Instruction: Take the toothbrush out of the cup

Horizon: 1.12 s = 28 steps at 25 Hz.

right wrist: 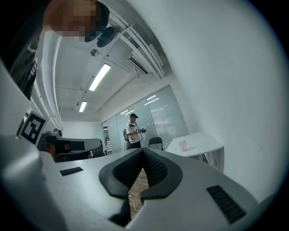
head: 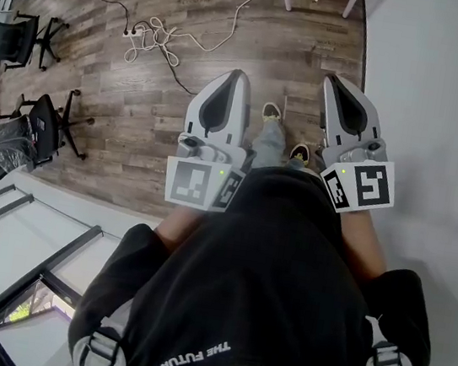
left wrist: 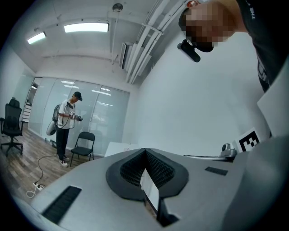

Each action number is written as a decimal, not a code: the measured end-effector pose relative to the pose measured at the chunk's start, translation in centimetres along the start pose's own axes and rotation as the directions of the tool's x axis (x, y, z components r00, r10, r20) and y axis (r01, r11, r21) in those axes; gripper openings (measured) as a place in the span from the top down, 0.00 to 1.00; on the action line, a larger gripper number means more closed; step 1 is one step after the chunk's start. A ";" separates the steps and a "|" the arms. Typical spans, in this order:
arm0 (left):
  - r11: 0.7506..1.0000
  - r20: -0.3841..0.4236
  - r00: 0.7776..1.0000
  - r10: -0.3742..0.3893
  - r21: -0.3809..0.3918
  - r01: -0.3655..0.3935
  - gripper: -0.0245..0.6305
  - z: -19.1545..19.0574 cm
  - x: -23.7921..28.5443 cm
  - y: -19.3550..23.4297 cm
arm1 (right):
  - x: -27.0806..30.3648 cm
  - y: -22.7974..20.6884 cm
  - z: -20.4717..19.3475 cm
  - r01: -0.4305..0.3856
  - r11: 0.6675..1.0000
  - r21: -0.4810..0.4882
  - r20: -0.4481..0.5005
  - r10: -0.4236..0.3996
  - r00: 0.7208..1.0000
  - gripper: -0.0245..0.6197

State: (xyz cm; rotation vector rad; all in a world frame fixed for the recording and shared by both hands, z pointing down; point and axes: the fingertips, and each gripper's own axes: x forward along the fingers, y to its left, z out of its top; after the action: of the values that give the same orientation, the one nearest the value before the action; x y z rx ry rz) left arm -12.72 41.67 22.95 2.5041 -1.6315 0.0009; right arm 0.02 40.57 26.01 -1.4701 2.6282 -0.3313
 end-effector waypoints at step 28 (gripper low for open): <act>0.998 0.018 1.000 -0.006 -0.064 0.008 0.95 2.2 11.9 14.4 | 18.2 -1.4 0.2 -0.006 0.999 -0.035 -0.049 0.004 0.999 0.94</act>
State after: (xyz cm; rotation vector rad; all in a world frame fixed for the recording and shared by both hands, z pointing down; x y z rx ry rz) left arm -21.20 24.88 23.60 2.4694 -1.6034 -0.0737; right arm -8.29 24.33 26.36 -1.4839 2.6893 -0.3258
